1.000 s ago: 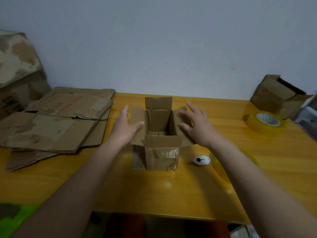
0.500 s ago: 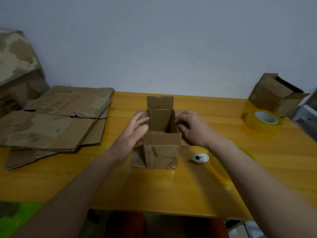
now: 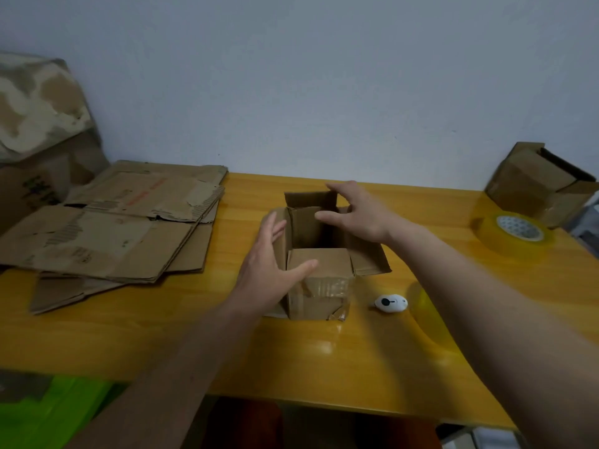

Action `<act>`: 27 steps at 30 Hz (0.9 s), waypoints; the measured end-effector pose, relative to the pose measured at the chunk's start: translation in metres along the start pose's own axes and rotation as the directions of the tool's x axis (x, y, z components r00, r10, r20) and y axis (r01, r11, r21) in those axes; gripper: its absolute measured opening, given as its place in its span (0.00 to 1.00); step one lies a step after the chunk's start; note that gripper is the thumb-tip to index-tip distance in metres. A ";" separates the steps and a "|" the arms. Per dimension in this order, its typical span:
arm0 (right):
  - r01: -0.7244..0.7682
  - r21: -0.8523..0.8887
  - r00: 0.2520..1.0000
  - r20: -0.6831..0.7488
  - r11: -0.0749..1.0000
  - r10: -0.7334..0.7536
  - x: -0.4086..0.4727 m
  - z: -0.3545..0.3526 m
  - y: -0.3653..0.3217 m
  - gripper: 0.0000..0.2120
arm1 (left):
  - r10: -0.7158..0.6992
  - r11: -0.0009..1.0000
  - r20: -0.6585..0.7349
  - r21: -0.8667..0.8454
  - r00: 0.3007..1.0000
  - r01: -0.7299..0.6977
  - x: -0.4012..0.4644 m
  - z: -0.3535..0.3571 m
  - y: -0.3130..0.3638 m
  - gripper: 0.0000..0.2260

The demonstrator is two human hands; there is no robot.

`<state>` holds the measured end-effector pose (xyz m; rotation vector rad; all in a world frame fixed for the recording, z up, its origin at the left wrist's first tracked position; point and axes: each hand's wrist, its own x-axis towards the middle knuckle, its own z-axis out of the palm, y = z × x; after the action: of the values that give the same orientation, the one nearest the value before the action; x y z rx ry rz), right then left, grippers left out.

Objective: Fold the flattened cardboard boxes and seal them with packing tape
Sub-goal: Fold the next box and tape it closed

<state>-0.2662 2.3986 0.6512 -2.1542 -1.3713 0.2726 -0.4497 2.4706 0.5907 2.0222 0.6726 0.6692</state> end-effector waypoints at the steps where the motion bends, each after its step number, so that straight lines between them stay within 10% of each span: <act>1: 0.009 -0.087 0.999 0.051 0.996 -0.004 -0.003 -0.002 -0.003 0.33 | 0.000 1.000 -0.001 0.007 1.000 0.000 0.000 0.000 0.000 0.46; 6: 0.028 -0.542 0.966 0.232 0.840 0.117 -0.017 0.009 -0.003 0.39 | -0.068 0.965 -0.132 0.244 0.989 0.099 0.000 0.002 0.005 0.49; 14: 0.009 -0.315 0.975 0.212 0.949 0.061 -0.022 0.008 0.003 0.43 | 0.017 0.999 -0.160 -0.035 0.987 -0.023 -0.011 0.002 0.014 0.54; 20: 0.017 0.257 0.989 -0.148 0.966 0.022 -0.028 0.008 -0.005 0.38 | 0.084 0.926 0.169 0.351 0.982 -0.140 -0.011 0.016 0.010 0.46; 27: -0.092 0.457 0.992 -0.031 0.885 0.119 -0.050 0.019 -0.010 0.34 | -0.045 0.889 0.182 0.455 0.982 -0.044 -0.009 0.017 0.009 0.44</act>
<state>-0.3050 2.3640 0.6351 -1.8252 -1.0313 0.5149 -0.4422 2.4509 0.5883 2.4817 0.7703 0.3258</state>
